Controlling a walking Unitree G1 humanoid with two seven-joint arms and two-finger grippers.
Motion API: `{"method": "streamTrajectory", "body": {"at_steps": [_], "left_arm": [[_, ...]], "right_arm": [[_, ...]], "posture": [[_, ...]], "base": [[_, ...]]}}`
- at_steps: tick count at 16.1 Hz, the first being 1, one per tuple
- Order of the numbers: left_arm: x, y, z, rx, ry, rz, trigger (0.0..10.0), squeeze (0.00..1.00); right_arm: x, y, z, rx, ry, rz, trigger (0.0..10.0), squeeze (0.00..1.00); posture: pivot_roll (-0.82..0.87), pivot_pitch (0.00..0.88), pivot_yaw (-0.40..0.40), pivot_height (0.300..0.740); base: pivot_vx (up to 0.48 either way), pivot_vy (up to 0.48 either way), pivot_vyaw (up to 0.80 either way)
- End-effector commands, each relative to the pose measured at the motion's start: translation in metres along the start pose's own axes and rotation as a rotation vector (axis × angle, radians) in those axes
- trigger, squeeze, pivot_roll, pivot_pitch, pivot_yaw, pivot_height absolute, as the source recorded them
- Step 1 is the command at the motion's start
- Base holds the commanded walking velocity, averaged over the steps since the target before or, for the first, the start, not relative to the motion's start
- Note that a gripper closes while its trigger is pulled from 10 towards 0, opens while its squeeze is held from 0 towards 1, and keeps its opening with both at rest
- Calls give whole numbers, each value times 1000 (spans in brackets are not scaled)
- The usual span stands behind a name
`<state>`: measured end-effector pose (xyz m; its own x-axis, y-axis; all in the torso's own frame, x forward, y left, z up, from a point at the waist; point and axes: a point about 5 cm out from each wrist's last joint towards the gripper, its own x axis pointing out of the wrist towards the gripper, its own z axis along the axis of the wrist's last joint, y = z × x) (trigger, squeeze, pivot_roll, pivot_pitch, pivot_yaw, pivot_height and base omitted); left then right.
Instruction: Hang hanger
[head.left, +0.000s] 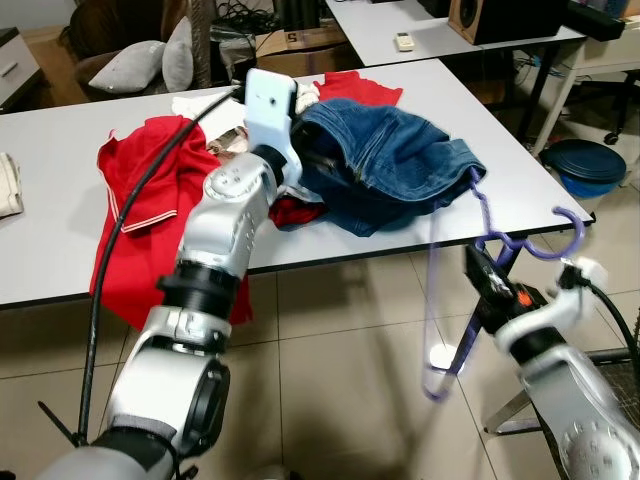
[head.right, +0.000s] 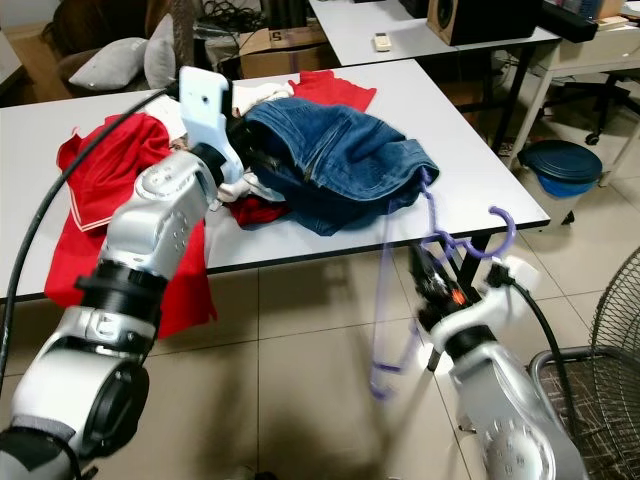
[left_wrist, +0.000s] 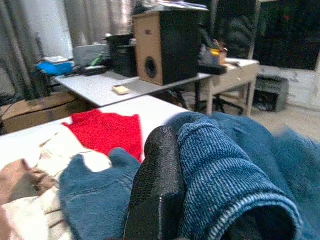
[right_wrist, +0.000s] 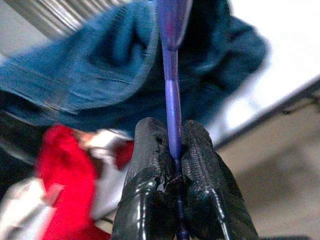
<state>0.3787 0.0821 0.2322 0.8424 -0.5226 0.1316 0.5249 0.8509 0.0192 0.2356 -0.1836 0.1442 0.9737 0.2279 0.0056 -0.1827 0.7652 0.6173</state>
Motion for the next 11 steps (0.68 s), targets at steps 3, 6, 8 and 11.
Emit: {"method": "streamTrajectory", "body": {"at_steps": [3,6,8,11], "left_arm": [[-6,-8,-10,76,40,-52,0,0],[-13,-5,-9,73,34,-64,0,0],[-20,-10,-21,135,86,-128,0,0],[-30,-21,-48,129,173,-168,0,0]], "right_arm": [[21,1,6,308,-39,34,10000,0],[35,-8,10,450,-63,4,10000,0],[50,-17,18,531,-127,-46,10000,0],[71,-20,24,610,-186,-77,10000,0]], "posture": [[-72,0,130,740],[-59,0,128,740],[-51,0,131,740],[-41,0,136,740]], "base": [[0,0,0],[0,0,0],[0,0,0],[0,0,0]]}}
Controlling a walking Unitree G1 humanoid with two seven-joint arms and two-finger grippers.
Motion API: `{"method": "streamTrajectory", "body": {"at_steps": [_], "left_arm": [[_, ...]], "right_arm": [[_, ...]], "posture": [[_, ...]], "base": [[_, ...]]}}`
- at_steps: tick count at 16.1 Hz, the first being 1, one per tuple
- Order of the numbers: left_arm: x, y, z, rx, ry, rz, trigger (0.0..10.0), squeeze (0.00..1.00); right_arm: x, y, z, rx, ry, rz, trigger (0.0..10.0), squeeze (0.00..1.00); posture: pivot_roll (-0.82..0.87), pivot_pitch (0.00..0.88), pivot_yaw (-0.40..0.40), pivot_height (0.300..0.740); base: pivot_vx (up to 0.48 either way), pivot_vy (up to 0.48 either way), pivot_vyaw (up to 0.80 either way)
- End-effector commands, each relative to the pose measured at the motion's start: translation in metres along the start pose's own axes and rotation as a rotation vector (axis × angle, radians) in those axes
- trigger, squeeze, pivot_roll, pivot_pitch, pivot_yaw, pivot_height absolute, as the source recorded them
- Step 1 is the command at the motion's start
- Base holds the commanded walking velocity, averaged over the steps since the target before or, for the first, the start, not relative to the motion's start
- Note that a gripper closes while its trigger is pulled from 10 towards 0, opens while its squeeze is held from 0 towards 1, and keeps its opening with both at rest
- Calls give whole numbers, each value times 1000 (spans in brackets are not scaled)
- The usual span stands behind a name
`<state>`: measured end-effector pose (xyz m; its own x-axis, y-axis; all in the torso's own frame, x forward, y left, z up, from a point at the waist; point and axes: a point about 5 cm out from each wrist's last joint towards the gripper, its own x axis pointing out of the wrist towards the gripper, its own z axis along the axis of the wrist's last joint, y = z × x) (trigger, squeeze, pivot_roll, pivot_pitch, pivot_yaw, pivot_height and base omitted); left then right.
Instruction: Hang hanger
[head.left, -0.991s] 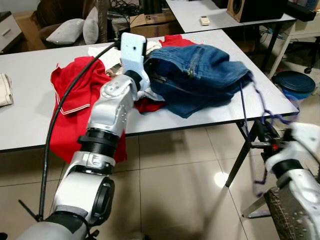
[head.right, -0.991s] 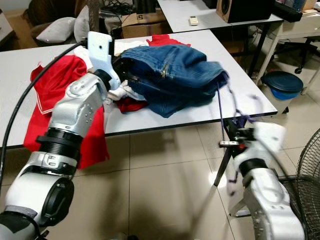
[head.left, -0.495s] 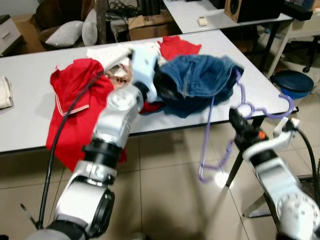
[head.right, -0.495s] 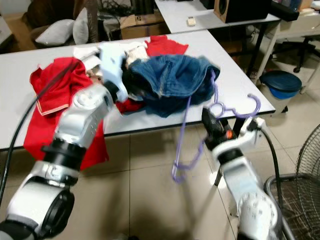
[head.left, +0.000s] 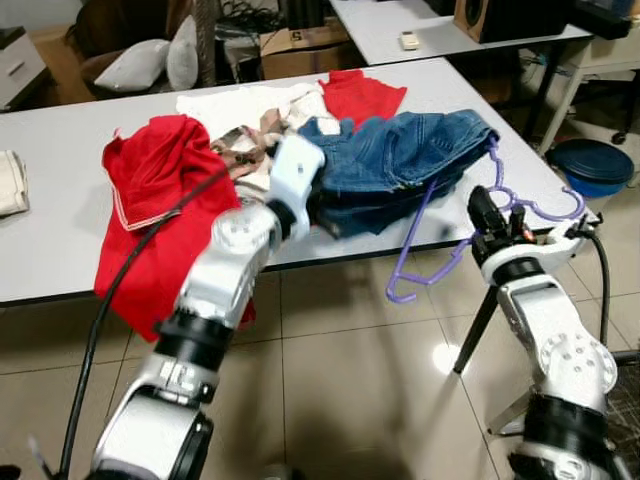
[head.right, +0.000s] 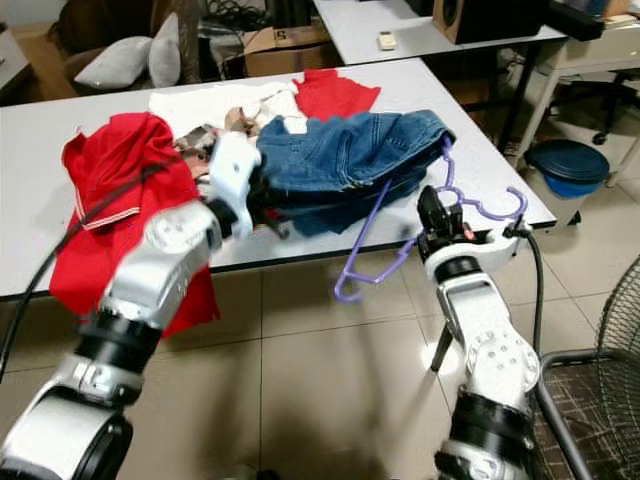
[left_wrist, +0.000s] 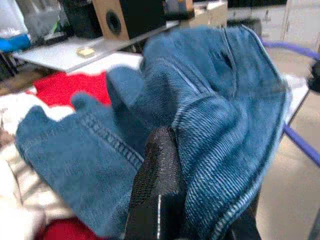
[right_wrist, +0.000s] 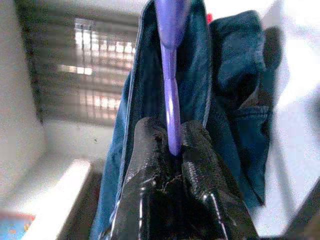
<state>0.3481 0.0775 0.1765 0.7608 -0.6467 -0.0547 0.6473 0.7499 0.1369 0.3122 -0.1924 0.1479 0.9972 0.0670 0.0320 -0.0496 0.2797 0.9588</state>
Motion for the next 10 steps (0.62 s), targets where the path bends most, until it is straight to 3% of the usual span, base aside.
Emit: {"method": "streamTrajectory", "body": {"at_steps": [1,2,5,7,8,10], "left_arm": [[-1,-8,-5,31,23,-24,0,0],[-3,-17,-12,49,36,-36,0,0],[-5,-34,-12,45,23,-102,0,0],[-5,-42,-12,44,14,-131,0,0],[-5,-49,-5,-1,-28,-147,0,0],[-6,-58,1,-33,-52,-196,0,0]], "right_arm": [[8,3,7,68,-71,-2,10000,0],[19,10,7,121,-87,16,10000,0],[35,19,5,155,-95,33,10000,0],[41,24,1,125,-85,36,10000,0],[49,26,-2,58,-86,20,10000,0],[55,28,0,85,-125,-4,10000,0]], "posture": [[-36,0,135,740],[-31,0,130,740],[-22,0,118,740],[-23,0,112,740],[-22,0,106,740],[-20,0,104,740]], "base": [[0,0,0],[0,0,0],[0,0,0],[0,0,0],[0,0,0],[0,0,0]]}}
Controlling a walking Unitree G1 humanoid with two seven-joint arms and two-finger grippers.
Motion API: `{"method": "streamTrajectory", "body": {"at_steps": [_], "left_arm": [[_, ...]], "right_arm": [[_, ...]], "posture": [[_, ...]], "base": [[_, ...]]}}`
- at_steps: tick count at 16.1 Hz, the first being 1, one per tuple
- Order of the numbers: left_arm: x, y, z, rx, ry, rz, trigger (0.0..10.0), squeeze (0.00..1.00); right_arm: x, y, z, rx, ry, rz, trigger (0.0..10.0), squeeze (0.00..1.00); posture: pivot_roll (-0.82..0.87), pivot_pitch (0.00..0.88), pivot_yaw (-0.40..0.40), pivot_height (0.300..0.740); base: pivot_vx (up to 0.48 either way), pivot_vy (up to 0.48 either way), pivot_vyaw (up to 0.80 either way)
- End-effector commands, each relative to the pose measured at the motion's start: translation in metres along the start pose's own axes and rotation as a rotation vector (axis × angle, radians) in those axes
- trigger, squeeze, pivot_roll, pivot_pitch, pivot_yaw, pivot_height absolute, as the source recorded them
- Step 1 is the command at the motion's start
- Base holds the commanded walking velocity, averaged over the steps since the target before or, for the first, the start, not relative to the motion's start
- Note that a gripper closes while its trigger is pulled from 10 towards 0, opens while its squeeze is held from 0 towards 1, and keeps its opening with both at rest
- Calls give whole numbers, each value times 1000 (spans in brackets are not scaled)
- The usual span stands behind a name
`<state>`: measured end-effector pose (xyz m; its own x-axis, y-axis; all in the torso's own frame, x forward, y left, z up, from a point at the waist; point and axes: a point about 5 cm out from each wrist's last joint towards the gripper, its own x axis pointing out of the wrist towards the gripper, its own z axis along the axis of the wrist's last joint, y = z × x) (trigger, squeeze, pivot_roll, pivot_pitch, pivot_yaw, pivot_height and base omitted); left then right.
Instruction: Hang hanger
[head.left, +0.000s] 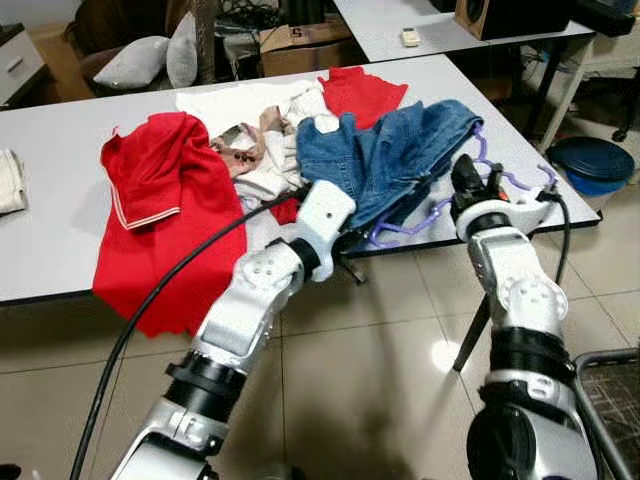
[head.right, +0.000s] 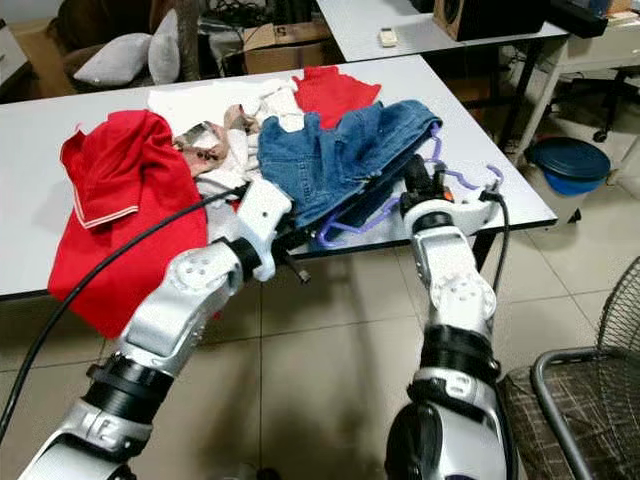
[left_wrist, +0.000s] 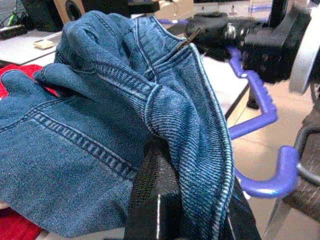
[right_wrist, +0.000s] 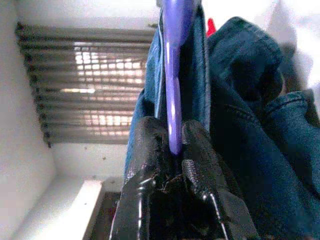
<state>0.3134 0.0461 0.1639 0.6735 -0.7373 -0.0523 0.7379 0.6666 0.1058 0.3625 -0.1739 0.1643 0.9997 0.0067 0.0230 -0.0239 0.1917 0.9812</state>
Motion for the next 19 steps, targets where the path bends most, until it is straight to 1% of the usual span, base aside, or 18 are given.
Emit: {"method": "streamTrajectory", "body": {"at_steps": [1,3,4,6,7,8,9,10,12,13,15,16,17,18,19], "left_arm": [[1,-12,7,-8,-33,-84,0,0],[2,-17,9,-28,-39,-85,0,0],[2,-17,9,-28,-40,-86,0,0],[3,-22,10,-26,-32,-111,0,0],[3,-23,7,-23,-10,-111,0,0],[3,-22,6,-16,-1,-105,0,0],[2,-21,5,-13,5,-95,0,0],[1,-21,4,-4,16,-106,0,0],[1,-22,3,6,24,-119,0,0],[1,-23,3,4,23,-121,0,0],[3,-28,9,-16,-2,-148,0,0],[6,-32,13,-30,-18,-173,0,0],[7,-33,14,-35,-21,-179,0,0],[11,-35,20,-88,-48,-187,0,0],[15,-36,26,-120,-69,-187,0,0]], "right_arm": [[6,12,10,2,-80,18,10000,0],[14,14,16,0,-157,-20,10000,0],[15,14,17,1,-168,-26,10000,0],[19,12,21,44,-219,-62,10000,0],[21,14,23,106,-247,-57,10000,0],[21,15,23,122,-251,-55,10000,0],[23,15,25,117,-271,-59,10000,0],[23,15,29,140,-311,-70,10000,0],[23,15,33,172,-350,-70,10000,0],[23,15,33,173,-355,-71,10000,0],[24,18,32,124,-382,-68,10000,0],[25,19,30,106,-401,-75,10000,0],[25,19,29,97,-409,-77,10000,0],[25,21,24,73,-419,-69,10000,0],[26,24,14,44,-380,-56,10000,0]], "posture": [[-20,0,104,740],[-23,0,102,740],[-23,0,102,740],[-21,0,97,740],[-19,0,95,740],[-20,0,95,740],[-18,0,93,740],[-17,0,92,740],[-16,0,92,740],[-16,0,93,740],[-17,0,93,740],[-15,0,89,740],[-15,0,89,740],[-14,0,85,740],[-12,0,81,740]], "base": [[0,0,0],[0,0,0],[0,0,0],[0,0,0],[0,0,0],[0,0,0],[0,0,0],[0,0,0],[0,0,0],[0,0,0],[0,0,0],[0,0,0],[0,0,0],[0,0,0],[0,0,0]]}}
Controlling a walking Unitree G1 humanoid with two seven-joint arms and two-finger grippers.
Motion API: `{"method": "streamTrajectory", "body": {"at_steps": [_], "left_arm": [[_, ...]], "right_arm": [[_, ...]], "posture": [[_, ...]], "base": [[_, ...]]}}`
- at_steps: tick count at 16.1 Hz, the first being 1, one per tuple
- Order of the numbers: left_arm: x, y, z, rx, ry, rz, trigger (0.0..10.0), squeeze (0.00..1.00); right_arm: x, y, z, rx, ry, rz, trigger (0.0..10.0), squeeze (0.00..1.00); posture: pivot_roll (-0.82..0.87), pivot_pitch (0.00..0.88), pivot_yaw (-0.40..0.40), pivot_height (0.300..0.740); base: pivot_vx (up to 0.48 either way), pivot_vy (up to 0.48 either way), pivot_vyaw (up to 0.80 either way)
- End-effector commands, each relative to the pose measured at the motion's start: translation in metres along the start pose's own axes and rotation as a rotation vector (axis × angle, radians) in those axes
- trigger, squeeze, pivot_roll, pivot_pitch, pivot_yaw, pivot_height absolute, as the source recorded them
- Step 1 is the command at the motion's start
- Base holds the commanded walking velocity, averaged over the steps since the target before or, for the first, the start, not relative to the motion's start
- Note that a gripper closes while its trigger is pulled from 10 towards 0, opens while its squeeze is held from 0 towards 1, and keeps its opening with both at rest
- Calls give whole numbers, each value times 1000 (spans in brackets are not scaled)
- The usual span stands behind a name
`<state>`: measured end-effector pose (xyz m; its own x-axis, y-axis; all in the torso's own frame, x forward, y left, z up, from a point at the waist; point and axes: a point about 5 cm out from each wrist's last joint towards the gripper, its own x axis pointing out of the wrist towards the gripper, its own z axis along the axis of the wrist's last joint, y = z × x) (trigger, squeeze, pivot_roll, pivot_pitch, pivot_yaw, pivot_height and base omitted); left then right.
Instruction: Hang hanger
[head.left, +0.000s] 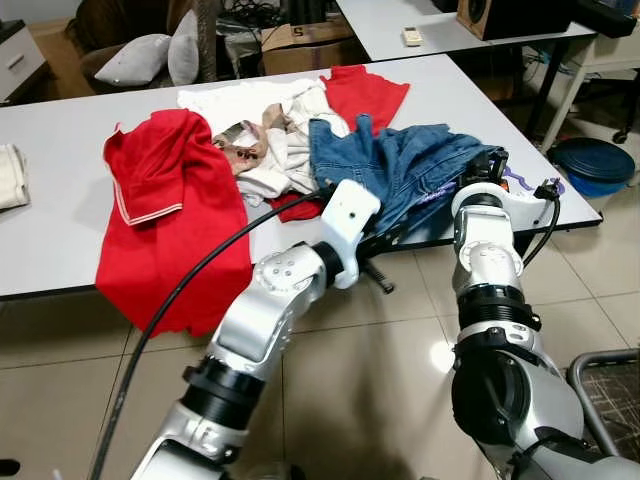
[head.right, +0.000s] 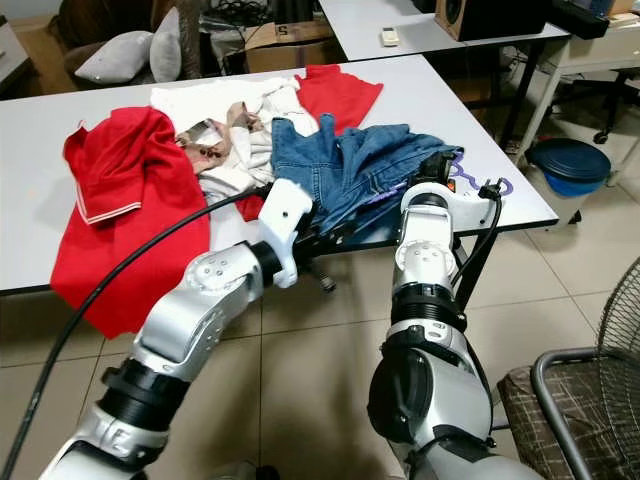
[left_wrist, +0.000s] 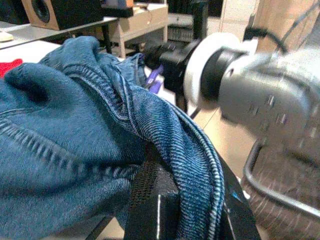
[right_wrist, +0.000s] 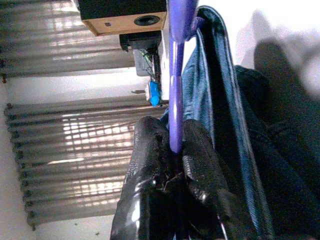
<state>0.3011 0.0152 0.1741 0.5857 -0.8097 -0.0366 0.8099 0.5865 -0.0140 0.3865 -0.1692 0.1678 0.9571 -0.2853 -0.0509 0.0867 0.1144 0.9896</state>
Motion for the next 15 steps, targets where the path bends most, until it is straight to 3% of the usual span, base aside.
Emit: {"method": "streamTrajectory", "body": {"at_steps": [1,2,3,4,5,6,8,9,12,15], "left_arm": [[4,-8,12,1,-46,-73,0,0],[6,-5,13,30,-38,-35,510,0],[7,3,12,74,-16,38,3490,0],[7,11,12,107,-8,101,4863,0],[5,26,12,161,28,208,10000,0],[2,35,12,187,49,269,10000,0],[-2,46,16,163,44,322,10000,0],[-2,48,22,139,18,312,10000,1000],[2,43,32,80,-16,243,10000,1000],[5,22,26,36,64,45,10000,1000]], "right_arm": [[3,23,11,-16,-81,76,10000,0],[0,26,2,-50,-43,109,10000,0],[-3,29,-8,-116,16,141,10000,0],[-8,32,-14,-169,56,178,10000,0],[-14,31,-13,-182,69,190,10000,0],[-16,29,-8,-185,66,184,10000,0],[-19,26,1,-187,62,164,10000,0],[-23,26,4,-200,85,164,10000,0],[-32,27,4,-212,142,164,10000,0],[-34,23,6,-208,151,131,10000,0]], "posture": [[-12,0,81,740],[-11,0,80,740],[-14,0,81,740],[-15,0,81,740],[-16,0,82,740],[-23,0,88,740],[-27,0,93,740],[-30,0,95,740],[-34,0,100,740],[-34,0,102,740]], "base": [[0,0,0],[0,0,0],[0,0,0],[0,0,0],[0,0,0],[0,0,0],[0,0,0],[0,0,0],[0,0,0],[0,0,0]]}}
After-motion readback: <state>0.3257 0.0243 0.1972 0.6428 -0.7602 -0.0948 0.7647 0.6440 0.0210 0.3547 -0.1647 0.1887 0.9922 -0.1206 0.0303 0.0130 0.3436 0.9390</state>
